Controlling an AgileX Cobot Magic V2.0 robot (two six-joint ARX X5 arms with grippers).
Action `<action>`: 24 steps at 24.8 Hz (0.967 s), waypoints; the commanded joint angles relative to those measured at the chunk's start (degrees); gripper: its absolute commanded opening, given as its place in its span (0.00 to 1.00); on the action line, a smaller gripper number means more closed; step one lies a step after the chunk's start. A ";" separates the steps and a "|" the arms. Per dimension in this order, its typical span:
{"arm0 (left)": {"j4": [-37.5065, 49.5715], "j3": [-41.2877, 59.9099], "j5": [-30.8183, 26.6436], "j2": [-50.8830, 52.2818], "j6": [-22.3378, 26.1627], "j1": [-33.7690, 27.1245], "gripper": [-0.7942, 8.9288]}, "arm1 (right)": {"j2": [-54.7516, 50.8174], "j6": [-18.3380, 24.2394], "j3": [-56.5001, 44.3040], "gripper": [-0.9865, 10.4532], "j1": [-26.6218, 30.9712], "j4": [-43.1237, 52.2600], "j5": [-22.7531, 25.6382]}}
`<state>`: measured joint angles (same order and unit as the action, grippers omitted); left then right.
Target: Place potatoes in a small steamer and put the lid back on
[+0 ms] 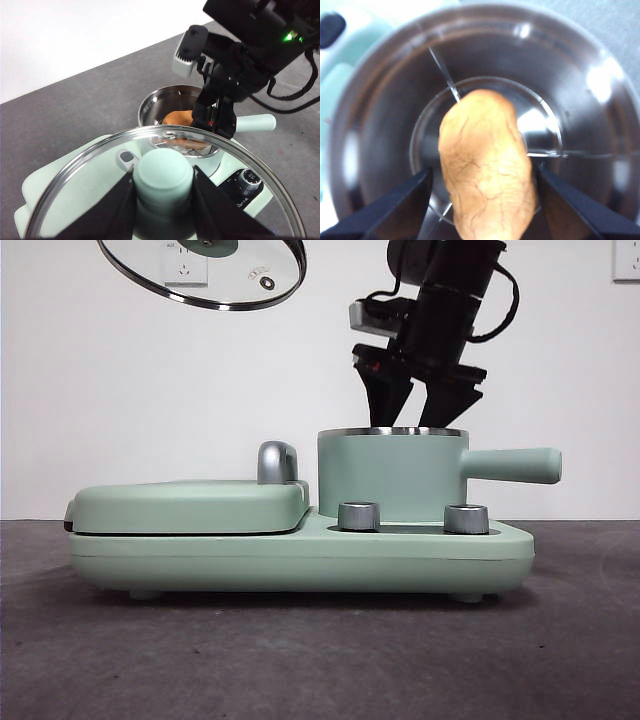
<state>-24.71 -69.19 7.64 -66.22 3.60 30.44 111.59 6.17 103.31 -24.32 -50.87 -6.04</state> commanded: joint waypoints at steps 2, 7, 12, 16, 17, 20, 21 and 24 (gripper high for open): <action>1.14 -1.09 0.17 0.07 0.00 0.22 0.09 | -3.56 -0.02 2.58 0.37 -0.28 -2.49 -1.60; -0.17 -1.09 0.17 -0.09 0.02 0.22 0.09 | -17.14 -0.83 -10.84 0.37 -0.24 5.62 -4.02; -0.15 -1.09 0.17 -0.17 0.02 0.22 0.09 | -35.34 -4.74 -37.62 0.37 -0.83 23.54 -4.22; 0.24 -1.09 0.17 -0.96 0.02 0.22 0.09 | -46.60 -6.58 -50.05 0.37 -0.92 27.08 -4.09; 0.28 -1.09 0.17 -1.36 0.02 0.22 0.09 | -48.96 -6.95 -52.17 0.37 -1.05 27.08 -3.96; 0.94 -1.09 0.17 -2.86 0.17 0.22 0.09 | -55.74 -7.50 -57.81 0.37 -1.44 27.12 -3.13; 1.53 -1.09 0.20 -3.58 0.17 0.22 0.09 | -58.21 -7.72 -59.63 0.37 -1.73 27.10 -2.27; 4.61 -1.09 0.31 -6.03 0.22 0.31 0.09 | -65.24 -7.98 -64.15 0.37 -2.51 26.80 -0.68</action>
<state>-22.90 -69.19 7.66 -71.40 3.62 30.44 47.66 -0.58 39.48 -26.35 -24.62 -7.20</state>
